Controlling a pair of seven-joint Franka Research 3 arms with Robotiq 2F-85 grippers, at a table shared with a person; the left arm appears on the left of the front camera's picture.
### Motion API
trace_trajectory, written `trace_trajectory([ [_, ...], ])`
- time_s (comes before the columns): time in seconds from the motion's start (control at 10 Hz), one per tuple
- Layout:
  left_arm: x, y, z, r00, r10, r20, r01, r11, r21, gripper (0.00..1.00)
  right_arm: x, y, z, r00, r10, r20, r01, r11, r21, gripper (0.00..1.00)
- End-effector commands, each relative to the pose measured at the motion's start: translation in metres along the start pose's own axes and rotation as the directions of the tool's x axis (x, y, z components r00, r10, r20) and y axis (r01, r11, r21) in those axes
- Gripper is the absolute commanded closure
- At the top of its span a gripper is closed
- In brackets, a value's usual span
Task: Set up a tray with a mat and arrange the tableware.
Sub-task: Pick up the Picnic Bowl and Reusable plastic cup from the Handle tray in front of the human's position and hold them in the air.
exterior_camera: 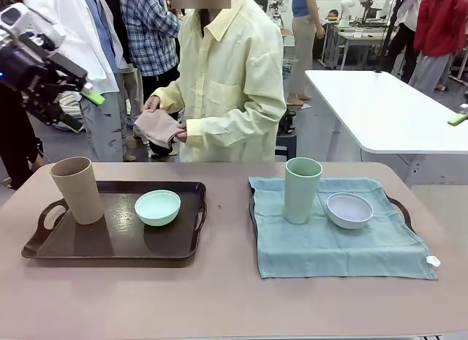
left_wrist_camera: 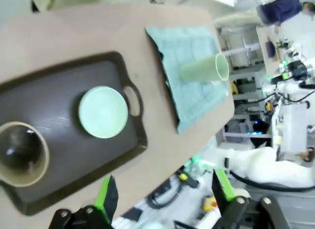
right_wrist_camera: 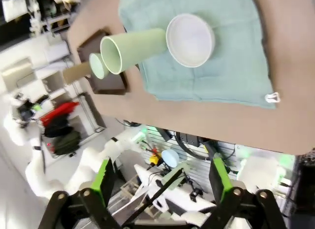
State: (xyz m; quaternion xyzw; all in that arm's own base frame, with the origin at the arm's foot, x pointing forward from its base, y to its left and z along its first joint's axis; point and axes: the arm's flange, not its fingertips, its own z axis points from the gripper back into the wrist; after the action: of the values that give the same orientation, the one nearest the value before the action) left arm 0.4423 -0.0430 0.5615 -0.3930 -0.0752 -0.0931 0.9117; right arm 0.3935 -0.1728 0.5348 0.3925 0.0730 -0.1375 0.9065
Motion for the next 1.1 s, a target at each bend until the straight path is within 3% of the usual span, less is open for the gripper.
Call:
trace_trajectory([
  [0.0,-0.023,0.03,0.023,0.994,0.094,0.048,-0.087,0.988,-0.125,0.0,0.001,-0.024,0.014,1.0,-0.019,0.005,0.019,0.998,0.062,0.0],
  [0.3,-0.055,0.057,0.048,0.983,0.154,0.095,-0.134,0.972,-0.192,0.0,-0.007,-0.044,0.018,0.999,-0.031,0.016,0.03,0.998,0.062,0.0],
  [0.4,-0.056,0.031,0.039,0.995,0.059,0.082,-0.054,0.996,-0.07,0.0,-0.009,-0.034,0.013,0.999,-0.015,0.051,0.016,1.0,-0.013,0.0],
  [0.5,-0.047,0.064,0.054,0.982,0.173,0.07,-0.159,0.972,-0.171,0.0,-0.008,-0.05,0.024,0.998,-0.061,0.024,0.059,0.997,0.053,0.0],
  [0.9,-0.051,0.061,0.052,0.984,0.163,0.07,-0.151,0.976,-0.154,0.0,-0.007,-0.047,0.023,0.998,-0.057,0.028,0.056,0.998,0.038,0.0],
  [1.0,-0.038,0.073,0.052,0.964,0.265,0.014,-0.255,0.941,-0.22,0.0,-0.007,-0.05,0.021,0.995,-0.033,-0.091,0.046,0.988,0.147,0.0],
])
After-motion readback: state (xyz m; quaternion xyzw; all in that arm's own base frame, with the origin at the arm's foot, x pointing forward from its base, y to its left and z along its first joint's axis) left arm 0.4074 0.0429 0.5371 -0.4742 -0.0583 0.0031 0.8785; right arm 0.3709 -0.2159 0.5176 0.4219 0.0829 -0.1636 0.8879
